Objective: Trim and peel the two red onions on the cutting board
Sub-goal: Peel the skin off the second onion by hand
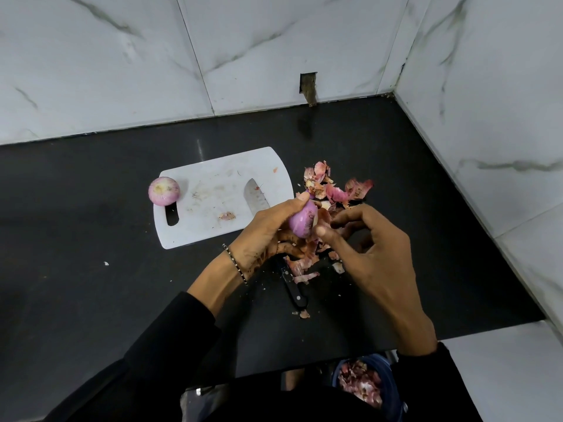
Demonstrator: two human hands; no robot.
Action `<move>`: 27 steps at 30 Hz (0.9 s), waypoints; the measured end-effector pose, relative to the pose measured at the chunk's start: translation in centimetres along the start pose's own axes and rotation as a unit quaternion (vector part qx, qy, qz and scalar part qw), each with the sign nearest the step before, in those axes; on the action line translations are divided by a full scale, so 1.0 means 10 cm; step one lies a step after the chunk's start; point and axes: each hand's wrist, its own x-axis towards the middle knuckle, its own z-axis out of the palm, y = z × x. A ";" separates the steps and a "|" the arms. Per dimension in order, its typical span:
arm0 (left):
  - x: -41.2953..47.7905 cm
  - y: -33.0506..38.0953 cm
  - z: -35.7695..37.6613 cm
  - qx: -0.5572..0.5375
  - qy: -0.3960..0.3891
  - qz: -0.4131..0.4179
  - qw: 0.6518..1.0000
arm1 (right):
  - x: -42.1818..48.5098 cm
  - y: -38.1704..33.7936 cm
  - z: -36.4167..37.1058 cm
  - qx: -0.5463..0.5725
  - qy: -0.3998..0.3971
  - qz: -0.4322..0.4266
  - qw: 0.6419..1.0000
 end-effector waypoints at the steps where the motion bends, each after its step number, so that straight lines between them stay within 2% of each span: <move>1: -0.01 0.01 0.01 0.004 -0.006 0.006 1.000 | 0.01 -0.01 0.01 0.005 -0.006 -0.015 1.000; 8: -0.01 0.01 0.04 0.039 -0.023 0.005 0.999 | 0.04 -0.02 0.09 -0.031 -0.025 -0.073 0.997; 22: 0.00 0.02 0.08 0.100 -0.020 0.026 0.994 | 0.02 -0.01 0.08 -0.027 -0.027 -0.065 0.997; 27: 0.01 0.01 0.12 0.107 -0.005 0.008 0.994 | 0.00 0.03 0.11 -0.045 -0.020 -0.067 0.997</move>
